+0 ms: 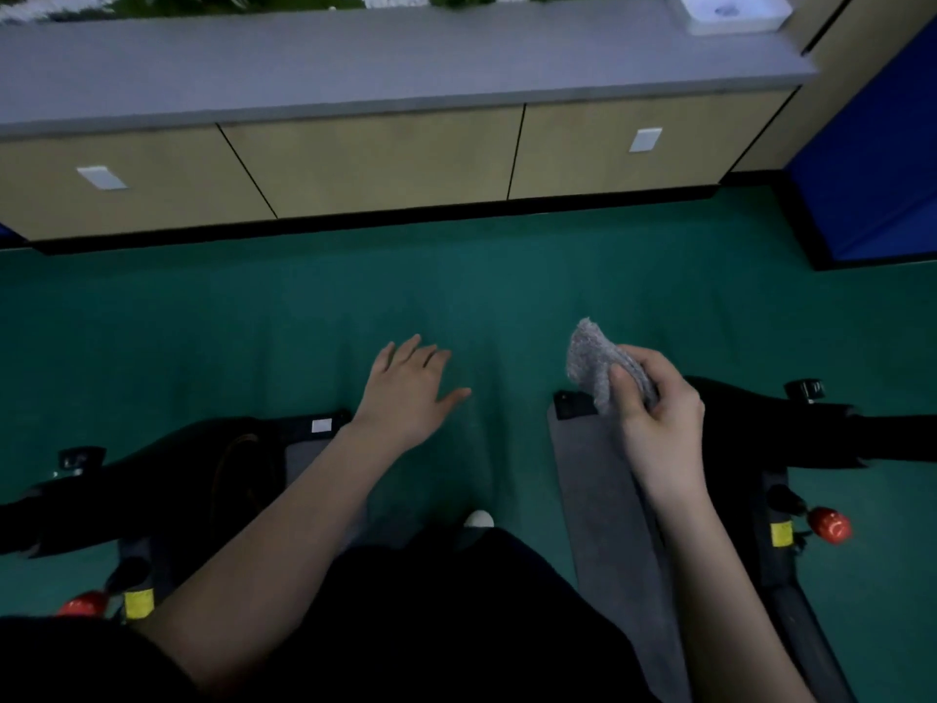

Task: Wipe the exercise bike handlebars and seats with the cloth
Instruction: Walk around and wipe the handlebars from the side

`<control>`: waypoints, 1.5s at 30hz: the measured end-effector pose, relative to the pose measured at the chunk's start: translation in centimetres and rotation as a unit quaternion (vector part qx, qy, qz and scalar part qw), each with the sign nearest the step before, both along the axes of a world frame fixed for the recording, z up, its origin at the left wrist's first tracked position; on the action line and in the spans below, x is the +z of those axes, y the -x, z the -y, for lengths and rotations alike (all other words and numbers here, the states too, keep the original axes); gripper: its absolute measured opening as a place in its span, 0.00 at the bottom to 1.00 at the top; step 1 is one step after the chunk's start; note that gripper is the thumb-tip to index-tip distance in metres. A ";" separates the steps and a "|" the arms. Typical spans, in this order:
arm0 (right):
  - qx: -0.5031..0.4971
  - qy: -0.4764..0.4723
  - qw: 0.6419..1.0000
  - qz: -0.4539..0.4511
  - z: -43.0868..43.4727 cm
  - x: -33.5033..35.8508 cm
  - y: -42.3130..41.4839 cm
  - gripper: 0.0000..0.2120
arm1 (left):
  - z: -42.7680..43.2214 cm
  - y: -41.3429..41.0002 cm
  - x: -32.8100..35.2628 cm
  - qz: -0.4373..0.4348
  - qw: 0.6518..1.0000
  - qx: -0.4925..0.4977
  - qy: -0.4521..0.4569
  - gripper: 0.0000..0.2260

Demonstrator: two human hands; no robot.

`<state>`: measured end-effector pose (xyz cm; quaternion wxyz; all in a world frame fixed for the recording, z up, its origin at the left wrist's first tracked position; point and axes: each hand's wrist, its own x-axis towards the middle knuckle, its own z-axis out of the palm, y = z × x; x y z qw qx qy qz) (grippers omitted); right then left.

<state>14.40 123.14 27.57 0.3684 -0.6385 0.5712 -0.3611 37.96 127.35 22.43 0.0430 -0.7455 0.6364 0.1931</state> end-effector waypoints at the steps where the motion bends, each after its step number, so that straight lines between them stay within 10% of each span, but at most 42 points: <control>1: -0.005 -0.004 1.000 0.002 0.3 -0.2 0.3 0.07 | 0.3 0.2 -0.2 0.001 1.000 0.001 -0.005 0.30; 26: 0.105 0.017 0.994 -0.040 23.6 0.0 -14.7 0.08 | 17.1 -14.3 -3.0 -0.012 0.989 0.147 0.004 0.29; 45: 0.387 0.042 0.921 -0.018 45.3 0.0 -36.2 0.09 | 25.4 -26.4 -2.7 -0.002 0.895 0.445 0.015 0.26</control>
